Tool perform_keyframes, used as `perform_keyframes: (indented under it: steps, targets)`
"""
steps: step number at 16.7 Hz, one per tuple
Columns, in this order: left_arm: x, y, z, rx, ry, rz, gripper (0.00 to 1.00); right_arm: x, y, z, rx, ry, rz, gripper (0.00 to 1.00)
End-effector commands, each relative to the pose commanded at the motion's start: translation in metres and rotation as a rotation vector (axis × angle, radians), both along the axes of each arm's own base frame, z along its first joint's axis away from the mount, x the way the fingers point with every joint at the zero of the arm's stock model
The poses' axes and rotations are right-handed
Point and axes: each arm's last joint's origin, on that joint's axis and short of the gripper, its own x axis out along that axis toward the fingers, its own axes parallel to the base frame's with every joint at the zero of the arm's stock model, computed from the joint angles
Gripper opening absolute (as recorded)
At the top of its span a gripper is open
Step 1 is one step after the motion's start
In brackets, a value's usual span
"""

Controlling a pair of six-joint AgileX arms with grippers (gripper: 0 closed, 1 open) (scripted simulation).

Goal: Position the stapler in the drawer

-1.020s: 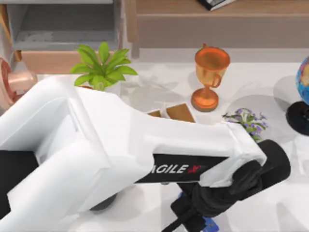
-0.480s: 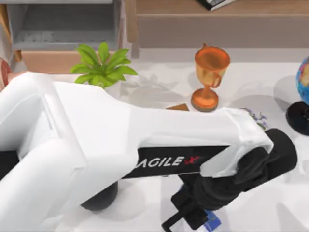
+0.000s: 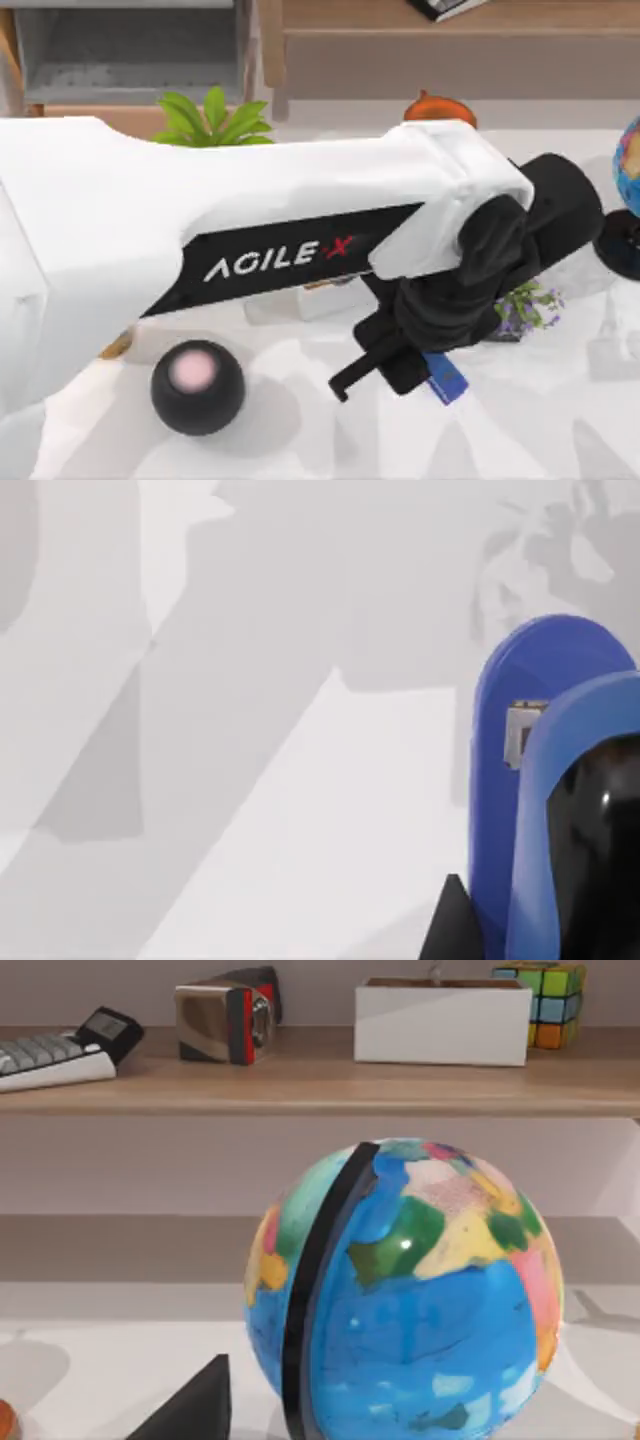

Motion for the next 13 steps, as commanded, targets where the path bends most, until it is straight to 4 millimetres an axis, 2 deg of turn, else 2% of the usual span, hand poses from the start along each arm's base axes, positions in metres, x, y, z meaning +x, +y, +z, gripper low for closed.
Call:
perform_keyframes:
  steps: [3,5,7,9,11,13]
  targets:
    - [0.051,0.033,0.051,-0.074,-0.102,-0.048,0.0,0.0,0.0,0.0,0.0,0.0,0.0,1.0]
    - [0.09,0.069,0.08,-0.069,-0.189,-0.078,0.0,0.0,0.0,0.0,0.0,0.0,0.0,1.0]
    - [0.129,0.117,0.103,-0.008,-0.268,-0.105,0.0,0.0,0.0,0.0,0.0,0.0,0.0,1.0]
    - [0.164,0.172,0.116,0.098,-0.314,-0.13,0.0,0.0,0.0,0.0,0.0,0.0,0.0,1.0]
    - [0.192,0.231,0.121,0.223,-0.315,-0.159,0.0,0.0,0.0,0.0,0.0,0.0,0.0,1.0]
    - [0.214,0.291,0.117,0.338,-0.271,-0.197,0.0,0.0,0.0,0.0,0.0,0.0,0.0,1.0]
